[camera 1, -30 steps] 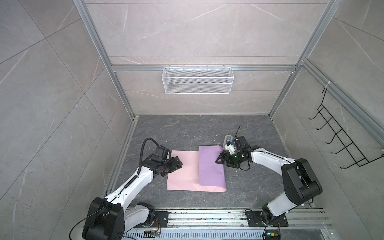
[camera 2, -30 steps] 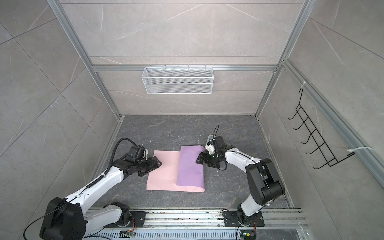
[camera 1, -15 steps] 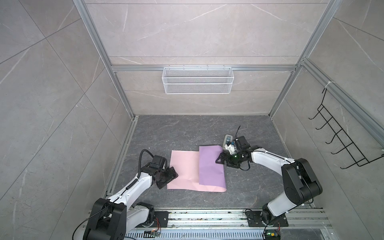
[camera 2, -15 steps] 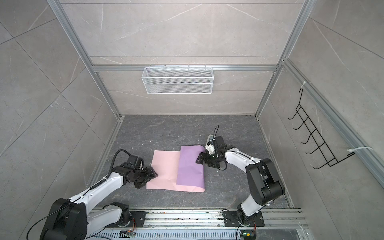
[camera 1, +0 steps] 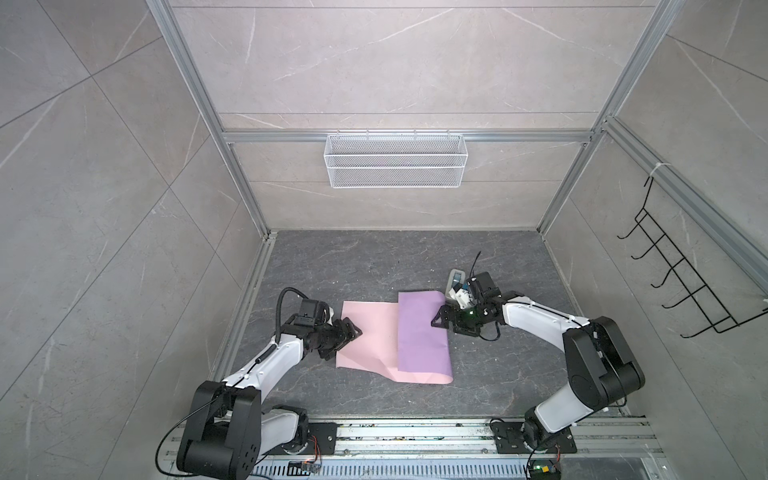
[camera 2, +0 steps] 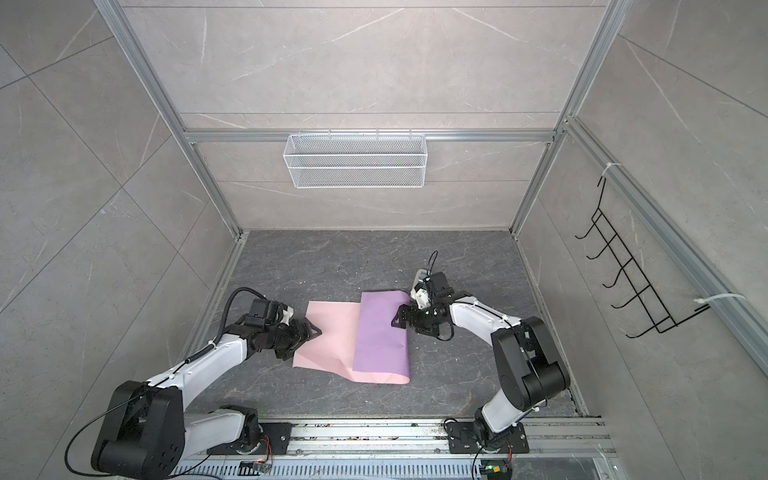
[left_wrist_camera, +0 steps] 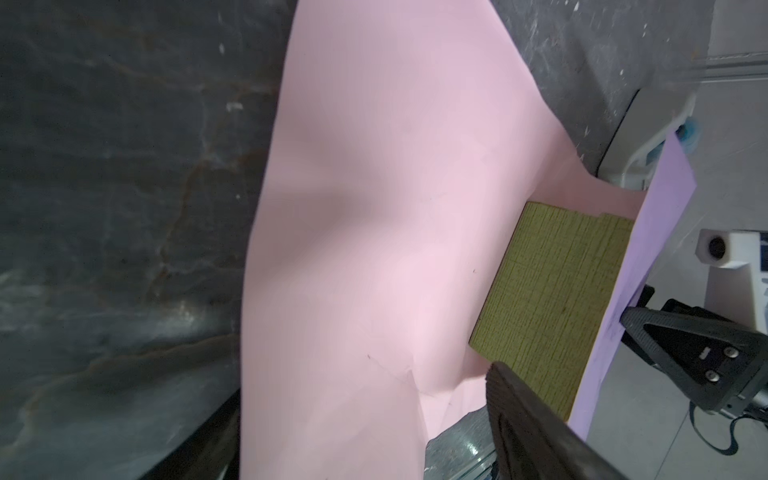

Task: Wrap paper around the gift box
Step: 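Release the flap with the left gripper, move it over pink paper while right holds, then grasp the pink paper edge nearest the left gripper and lift it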

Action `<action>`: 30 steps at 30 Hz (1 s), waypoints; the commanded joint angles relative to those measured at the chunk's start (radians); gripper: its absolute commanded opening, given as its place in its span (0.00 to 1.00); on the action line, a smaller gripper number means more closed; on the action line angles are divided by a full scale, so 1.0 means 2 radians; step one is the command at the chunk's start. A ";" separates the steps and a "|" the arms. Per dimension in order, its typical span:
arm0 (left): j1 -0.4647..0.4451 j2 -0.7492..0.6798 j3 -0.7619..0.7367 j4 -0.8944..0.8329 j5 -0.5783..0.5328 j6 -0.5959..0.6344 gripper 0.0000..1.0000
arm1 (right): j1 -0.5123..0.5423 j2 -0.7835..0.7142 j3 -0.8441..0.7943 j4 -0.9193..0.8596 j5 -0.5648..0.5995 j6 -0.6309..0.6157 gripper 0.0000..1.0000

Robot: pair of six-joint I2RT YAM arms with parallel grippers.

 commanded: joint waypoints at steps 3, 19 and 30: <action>0.017 0.041 0.027 0.037 0.047 0.004 0.79 | 0.002 0.019 -0.018 -0.031 0.048 -0.010 0.96; 0.038 0.141 0.060 0.100 0.065 -0.009 0.39 | 0.002 0.023 -0.017 -0.027 0.044 -0.009 0.96; 0.038 0.127 0.064 0.066 0.032 0.024 0.24 | 0.002 0.024 -0.016 -0.027 0.043 -0.009 0.96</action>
